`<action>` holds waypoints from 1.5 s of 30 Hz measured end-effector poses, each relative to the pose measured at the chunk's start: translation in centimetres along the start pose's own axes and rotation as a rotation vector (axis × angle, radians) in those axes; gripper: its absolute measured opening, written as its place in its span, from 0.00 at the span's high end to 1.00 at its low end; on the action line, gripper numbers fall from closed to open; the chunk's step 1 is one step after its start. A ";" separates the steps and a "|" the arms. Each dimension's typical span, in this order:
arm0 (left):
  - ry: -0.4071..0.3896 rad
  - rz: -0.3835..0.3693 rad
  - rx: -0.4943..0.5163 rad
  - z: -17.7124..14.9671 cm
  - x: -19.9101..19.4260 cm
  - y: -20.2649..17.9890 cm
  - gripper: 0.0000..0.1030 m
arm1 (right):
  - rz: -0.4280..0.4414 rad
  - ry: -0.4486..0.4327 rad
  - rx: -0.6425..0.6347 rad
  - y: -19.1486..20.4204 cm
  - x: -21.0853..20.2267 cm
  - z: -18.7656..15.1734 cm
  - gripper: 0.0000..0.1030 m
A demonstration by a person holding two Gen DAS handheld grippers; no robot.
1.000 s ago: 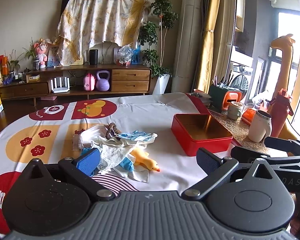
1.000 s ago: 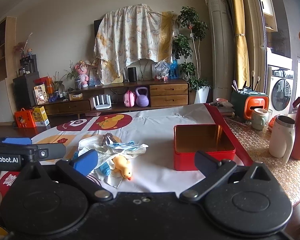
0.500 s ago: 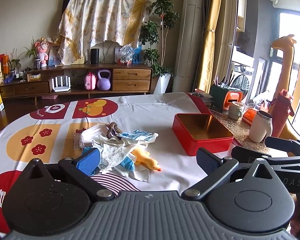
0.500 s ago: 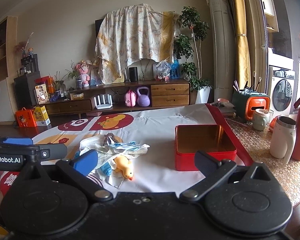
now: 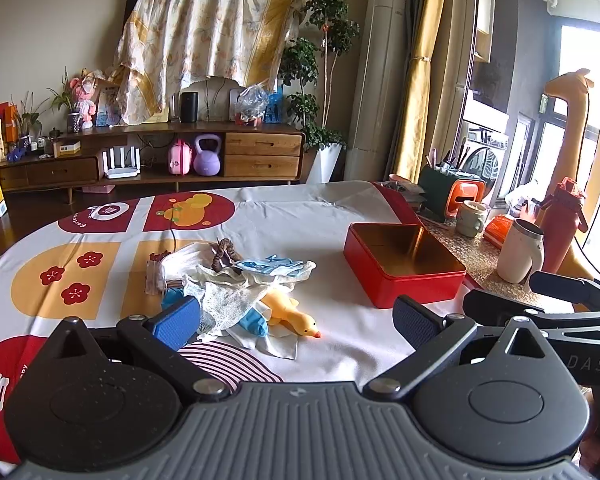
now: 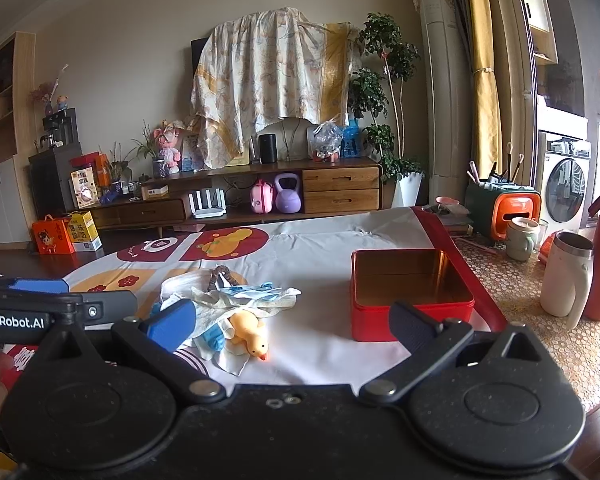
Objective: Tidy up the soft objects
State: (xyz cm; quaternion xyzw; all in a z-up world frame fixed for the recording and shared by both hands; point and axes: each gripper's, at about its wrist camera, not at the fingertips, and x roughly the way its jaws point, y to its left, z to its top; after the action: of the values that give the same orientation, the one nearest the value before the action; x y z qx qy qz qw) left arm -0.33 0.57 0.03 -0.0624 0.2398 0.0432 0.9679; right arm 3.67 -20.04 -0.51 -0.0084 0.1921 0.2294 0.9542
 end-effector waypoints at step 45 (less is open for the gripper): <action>0.029 0.058 -0.060 0.2 4.8 3.9 0.00 | 0.104 0.104 -0.041 0.6 4.5 -0.5 0.00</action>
State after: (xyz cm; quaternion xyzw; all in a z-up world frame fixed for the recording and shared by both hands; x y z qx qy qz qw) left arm 3.53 4.72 -2.40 -0.0852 0.2540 0.0778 0.9603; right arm 6.93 -17.56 -2.56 -0.0299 0.2369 0.2820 0.9292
